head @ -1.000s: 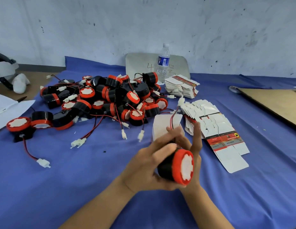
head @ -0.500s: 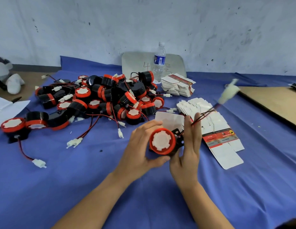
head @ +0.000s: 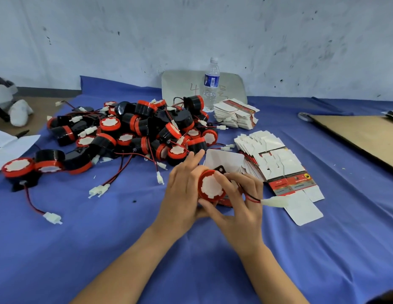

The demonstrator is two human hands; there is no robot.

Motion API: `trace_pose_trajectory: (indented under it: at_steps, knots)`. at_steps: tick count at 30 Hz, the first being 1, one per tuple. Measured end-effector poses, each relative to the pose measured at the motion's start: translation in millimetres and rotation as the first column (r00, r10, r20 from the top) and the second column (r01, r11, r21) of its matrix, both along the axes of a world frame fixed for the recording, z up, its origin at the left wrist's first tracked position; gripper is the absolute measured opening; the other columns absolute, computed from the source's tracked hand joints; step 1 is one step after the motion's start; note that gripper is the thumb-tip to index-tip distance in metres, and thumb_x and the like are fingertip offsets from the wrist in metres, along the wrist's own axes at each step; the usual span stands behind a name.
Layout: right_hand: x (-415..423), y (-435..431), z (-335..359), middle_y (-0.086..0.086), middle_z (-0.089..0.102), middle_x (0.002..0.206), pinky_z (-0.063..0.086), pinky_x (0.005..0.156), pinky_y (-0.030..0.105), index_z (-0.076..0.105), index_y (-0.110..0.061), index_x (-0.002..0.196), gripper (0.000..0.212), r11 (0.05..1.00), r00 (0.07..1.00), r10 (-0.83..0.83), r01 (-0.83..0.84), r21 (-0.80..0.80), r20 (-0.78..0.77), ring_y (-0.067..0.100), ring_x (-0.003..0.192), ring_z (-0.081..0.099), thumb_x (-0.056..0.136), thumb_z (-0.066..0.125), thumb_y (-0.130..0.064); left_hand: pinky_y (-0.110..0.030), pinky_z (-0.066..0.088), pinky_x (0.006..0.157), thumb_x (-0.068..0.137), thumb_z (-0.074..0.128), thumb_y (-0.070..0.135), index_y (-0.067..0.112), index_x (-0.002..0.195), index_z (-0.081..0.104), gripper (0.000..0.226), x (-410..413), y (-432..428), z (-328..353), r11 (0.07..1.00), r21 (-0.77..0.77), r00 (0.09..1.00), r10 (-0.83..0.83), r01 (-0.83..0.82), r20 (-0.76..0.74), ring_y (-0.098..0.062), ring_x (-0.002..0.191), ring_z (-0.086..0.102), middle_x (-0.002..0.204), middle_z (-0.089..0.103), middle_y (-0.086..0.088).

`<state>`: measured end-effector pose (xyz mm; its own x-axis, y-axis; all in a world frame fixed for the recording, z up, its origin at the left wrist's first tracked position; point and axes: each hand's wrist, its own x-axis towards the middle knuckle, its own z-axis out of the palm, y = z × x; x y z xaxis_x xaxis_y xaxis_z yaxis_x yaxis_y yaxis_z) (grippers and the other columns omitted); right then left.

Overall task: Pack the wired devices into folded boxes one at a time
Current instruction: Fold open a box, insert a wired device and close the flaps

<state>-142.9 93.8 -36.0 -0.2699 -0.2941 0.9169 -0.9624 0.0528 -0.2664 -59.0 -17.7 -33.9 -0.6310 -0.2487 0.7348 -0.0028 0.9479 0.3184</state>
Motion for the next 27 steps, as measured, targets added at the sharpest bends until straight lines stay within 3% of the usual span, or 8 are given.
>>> trace_pose_trajectory:
  at_steps: [4,7,10,13,16,20,23,27]
  knots:
    - [3.8,-0.7,1.9,0.004,0.051,0.11,0.043,0.091,0.02,0.061,-0.013,0.122,0.049,0.999,0.993,0.008,-0.003,-0.041,0.114,0.022,0.1,0.052,0.079,0.072,-0.033,-0.034,0.034,0.11,0.075,0.072,0.044,0.037,0.139,0.028,0.078,0.9,-3.9,-1.8,0.973,0.217,0.997,-0.083,0.08,0.004,-0.014,0.145,0.022,0.159,0.017,0.003]
    - [3.5,0.6,5.6,0.007,0.05,0.107,0.041,0.09,0.009,0.06,-0.002,0.121,0.057,0.996,0.962,-0.022,0.045,-0.08,0.272,0.013,0.098,0.052,0.074,0.067,-0.033,-0.01,0.025,0.109,0.07,0.08,0.048,0.052,0.147,-0.005,0.114,-2.5,-6.3,-7.7,0.805,0.561,0.978,-0.204,0.193,-0.044,0.004,0.145,0.009,0.159,0.004,0.02]
    - [1.8,3.2,7.2,0.006,0.053,0.106,0.045,0.086,0.012,0.063,-0.01,0.118,0.053,0.996,0.909,0.018,0.021,-0.091,0.417,0.015,0.096,0.055,0.072,0.064,-0.036,-0.013,0.029,0.11,0.065,0.082,0.05,0.052,0.14,-0.022,0.129,-8.1,-11.2,-14.4,0.665,0.727,0.956,-0.291,0.171,0.041,0.0,0.145,0.017,0.161,0.014,0.008]
    - [2.3,4.7,8.3,0.0,0.055,0.107,0.049,0.084,0.02,0.065,-0.017,0.113,0.048,0.996,0.853,0.063,-0.023,-0.083,0.518,0.02,0.098,0.059,0.07,0.062,-0.039,-0.027,0.044,0.105,0.069,0.084,0.041,0.051,0.141,-0.025,0.132,-12.6,-13.2,-21.2,0.685,0.704,0.934,-0.346,0.186,0.089,-0.003,0.128,0.049,0.141,0.046,0.009]
    - [1.7,5.0,8.5,-0.007,0.055,0.109,0.05,0.083,0.021,0.068,-0.017,0.11,0.049,0.997,0.82,0.062,-0.029,-0.067,0.569,0.015,0.099,0.06,0.069,0.061,-0.042,-0.021,0.045,0.099,0.07,0.084,0.04,0.048,0.145,-0.021,0.129,-12.4,-14.4,-26.3,0.722,0.674,0.938,-0.322,0.155,0.129,0.004,0.111,0.055,0.116,0.053,0.023]
    - [1.3,4.8,10.6,0.004,0.055,0.108,0.045,0.081,0.01,0.066,-0.018,0.112,0.049,0.995,0.809,0.049,0.014,-0.103,0.586,0.005,0.093,0.058,0.07,0.062,-0.043,-0.004,0.039,0.089,0.067,0.08,0.053,0.043,0.151,0.0,0.117,-9.1,-14.2,-22.8,0.74,0.666,0.954,-0.255,0.09,0.155,0.005,0.111,0.049,0.122,0.044,0.014]
    - [-2.6,3.4,8.5,0.002,0.052,0.108,0.036,0.091,0.009,0.067,-0.013,0.115,0.05,0.994,0.841,-0.086,0.106,-0.008,0.535,0.018,0.101,0.052,0.071,0.071,-0.035,-0.01,0.044,0.088,0.072,0.081,0.046,0.034,0.143,0.036,0.084,-7.5,-11.5,-18.7,0.805,0.588,0.957,-0.228,0.081,0.18,0.0,0.105,0.05,0.112,0.04,0.013]
    - [-5.7,0.4,2.2,0.002,0.063,0.106,0.037,0.1,0.019,0.072,-0.012,0.108,0.041,0.982,0.876,-0.168,0.109,0.155,0.452,0.02,0.112,0.043,0.071,0.077,-0.029,-0.012,0.044,0.088,0.073,0.081,0.041,0.03,0.129,0.047,0.066,-4.5,-8.5,-16.8,0.815,0.569,0.951,-0.253,0.11,0.178,0.001,0.101,0.051,0.108,0.039,0.014]
